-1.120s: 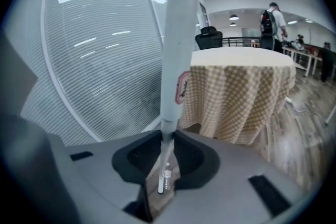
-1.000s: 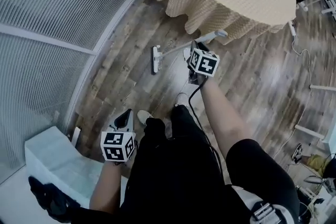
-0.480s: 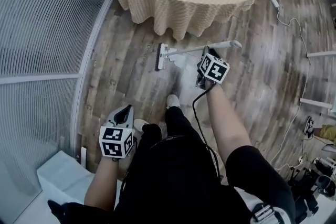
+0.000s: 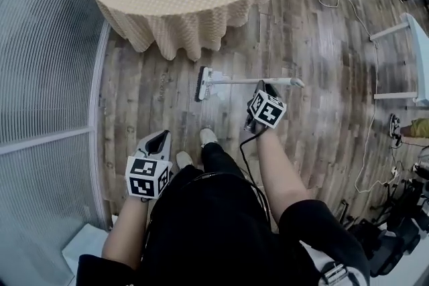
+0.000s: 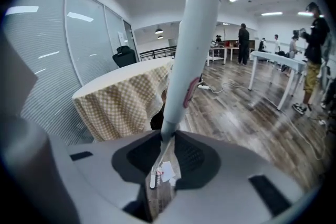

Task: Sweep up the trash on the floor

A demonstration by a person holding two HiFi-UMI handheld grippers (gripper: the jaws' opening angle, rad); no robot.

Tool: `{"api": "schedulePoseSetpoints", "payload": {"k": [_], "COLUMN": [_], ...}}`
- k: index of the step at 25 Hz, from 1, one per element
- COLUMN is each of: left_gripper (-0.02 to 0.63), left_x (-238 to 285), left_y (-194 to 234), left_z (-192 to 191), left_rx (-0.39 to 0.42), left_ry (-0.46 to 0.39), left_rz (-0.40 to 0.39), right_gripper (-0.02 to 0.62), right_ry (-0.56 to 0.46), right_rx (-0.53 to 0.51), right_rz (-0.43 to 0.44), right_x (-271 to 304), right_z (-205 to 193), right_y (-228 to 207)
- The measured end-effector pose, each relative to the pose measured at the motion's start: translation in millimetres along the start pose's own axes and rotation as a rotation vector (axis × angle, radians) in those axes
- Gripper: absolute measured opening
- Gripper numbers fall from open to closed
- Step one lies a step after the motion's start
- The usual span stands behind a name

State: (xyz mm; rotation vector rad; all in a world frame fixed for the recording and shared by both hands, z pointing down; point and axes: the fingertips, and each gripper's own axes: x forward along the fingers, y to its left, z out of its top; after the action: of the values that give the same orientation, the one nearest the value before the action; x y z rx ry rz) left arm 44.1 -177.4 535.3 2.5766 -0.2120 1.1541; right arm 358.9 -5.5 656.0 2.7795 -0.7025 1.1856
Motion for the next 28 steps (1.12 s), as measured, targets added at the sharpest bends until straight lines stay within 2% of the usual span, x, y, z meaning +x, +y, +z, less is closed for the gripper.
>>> {"api": "schedulePoseSetpoints", "payload": {"k": [6,10,13,23,28], "left_gripper": [-0.002,-0.002,-0.002,-0.002,-0.002], "left_x": [0.9,-2.9,-4.5,-14.3,-21.6], "left_y": [-12.8,-14.9,-16.7,-27.6,-36.7], "left_z": [1.7,12.3,17.2,32.7,31.1], "left_rx": [0.095,0.131,0.155,0.199,0.228], "left_ry": [0.02,0.0,-0.016,-0.071,-0.105], "left_rz": [-0.077,-0.102,-0.12,-0.167,-0.182], "right_gripper": [0.089,0.087,0.086,0.084,0.083], "right_ry": [-0.019,-0.033,-0.049,-0.106,-0.186], "right_rx": [0.143,0.133,0.089,-0.138,-0.276], "right_rz": [-0.122,-0.118,-0.105,0.036,0.137], "right_x": [-41.1,-62.1,-75.3,-104.2,-154.7], "right_z": [-22.4,-28.2,-25.9,11.6,43.2], "right_y": [-53.9,-58.5,-46.3,19.2,48.0]}}
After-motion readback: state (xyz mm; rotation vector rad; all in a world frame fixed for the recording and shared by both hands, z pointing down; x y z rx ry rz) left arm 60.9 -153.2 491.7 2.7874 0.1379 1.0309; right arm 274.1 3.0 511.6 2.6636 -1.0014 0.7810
